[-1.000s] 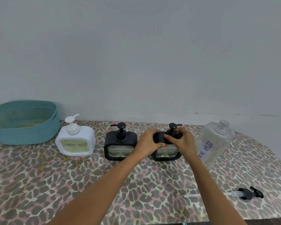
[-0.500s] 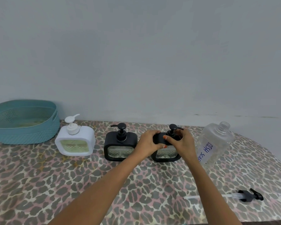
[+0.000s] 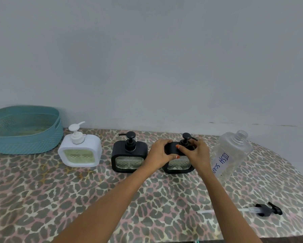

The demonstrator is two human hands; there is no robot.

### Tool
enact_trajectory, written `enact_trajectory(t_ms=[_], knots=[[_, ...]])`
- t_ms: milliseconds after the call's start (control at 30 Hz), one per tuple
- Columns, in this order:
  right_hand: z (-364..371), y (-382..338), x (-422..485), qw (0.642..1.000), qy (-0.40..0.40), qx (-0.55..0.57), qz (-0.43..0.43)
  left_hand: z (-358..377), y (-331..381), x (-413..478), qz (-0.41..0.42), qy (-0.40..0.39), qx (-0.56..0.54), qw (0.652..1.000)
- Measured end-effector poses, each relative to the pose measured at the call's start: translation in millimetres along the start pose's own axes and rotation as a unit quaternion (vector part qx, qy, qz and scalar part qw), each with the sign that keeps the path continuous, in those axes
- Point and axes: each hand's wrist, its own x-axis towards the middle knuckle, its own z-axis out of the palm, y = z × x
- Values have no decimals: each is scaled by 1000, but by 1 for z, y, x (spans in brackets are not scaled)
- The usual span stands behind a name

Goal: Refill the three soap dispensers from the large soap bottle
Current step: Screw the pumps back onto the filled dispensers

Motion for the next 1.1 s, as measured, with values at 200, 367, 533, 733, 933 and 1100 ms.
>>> enact_trajectory(t_ms=[200,367,533,733,933,1100], knots=[[0,-2,-6,999,14,-46,-25,-2,6,-5,-8,-7,-9,1000],[-6,-7,-15,999,23,-27,-35,-4,14,-11,-4,-10,-12,1000],[-10,-7,-29,998,54,0,-33,-10,17,-24,3,-28,-20,999],[-6,-8,-52,996,74,26,-31,-26,10,-51,5,-31,-37,999],[8,-31,-75,997,30,22,-61,-59,-5,-84,27,8,-30,999],[34,-58,-97,996,-26,47,-71,-97,-25,-113,20,63,-38,997]])
